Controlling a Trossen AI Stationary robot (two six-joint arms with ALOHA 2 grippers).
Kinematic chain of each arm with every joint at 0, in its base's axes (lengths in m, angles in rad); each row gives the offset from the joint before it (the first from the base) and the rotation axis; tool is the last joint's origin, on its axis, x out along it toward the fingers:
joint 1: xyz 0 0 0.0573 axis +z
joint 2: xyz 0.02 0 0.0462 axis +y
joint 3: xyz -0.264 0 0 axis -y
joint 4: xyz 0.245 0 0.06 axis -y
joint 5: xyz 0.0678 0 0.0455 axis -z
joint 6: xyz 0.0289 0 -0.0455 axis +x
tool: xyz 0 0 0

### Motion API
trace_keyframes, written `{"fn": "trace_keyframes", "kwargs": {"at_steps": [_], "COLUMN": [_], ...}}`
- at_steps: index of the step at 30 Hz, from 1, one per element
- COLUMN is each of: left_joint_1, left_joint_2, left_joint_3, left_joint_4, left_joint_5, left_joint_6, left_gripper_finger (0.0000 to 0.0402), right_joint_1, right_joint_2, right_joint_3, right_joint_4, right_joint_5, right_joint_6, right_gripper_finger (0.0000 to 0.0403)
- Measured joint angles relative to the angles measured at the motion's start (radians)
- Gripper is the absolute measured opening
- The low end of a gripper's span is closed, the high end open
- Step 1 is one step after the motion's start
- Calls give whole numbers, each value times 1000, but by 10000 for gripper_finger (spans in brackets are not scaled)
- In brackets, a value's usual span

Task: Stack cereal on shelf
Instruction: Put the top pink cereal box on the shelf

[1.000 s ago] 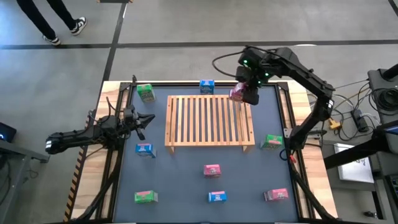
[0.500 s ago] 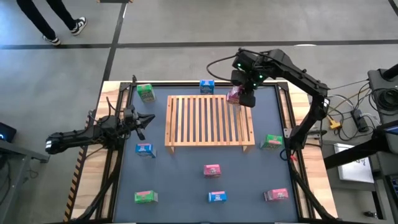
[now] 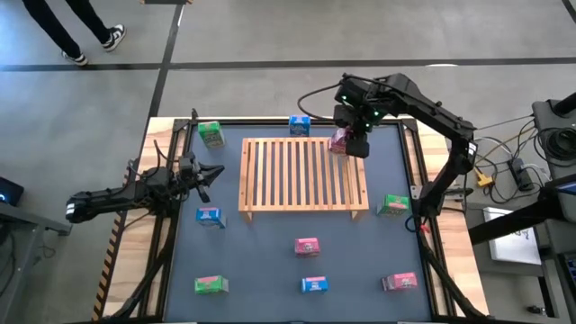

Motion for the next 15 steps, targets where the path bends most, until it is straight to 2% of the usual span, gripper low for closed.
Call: {"fn": "trace_keyframes", "kwargs": {"at_steps": [12, 15], "left_joint_1": [0, 0], "left_joint_2": [0, 0], "left_joint_3": [0, 0], "left_joint_4": [0, 0], "left_joint_5": [0, 0], "left_joint_6": [0, 0], "left_gripper_finger": [0, 0], "right_joint_1": [3, 3], "right_joint_2": [-6, -6], "right_joint_3": [-6, -7], "right_joint_4": [0, 0], "right_joint_5": [11, 49], "right_joint_6": [-7, -23], "right_gripper_finger": [138, 138]}}
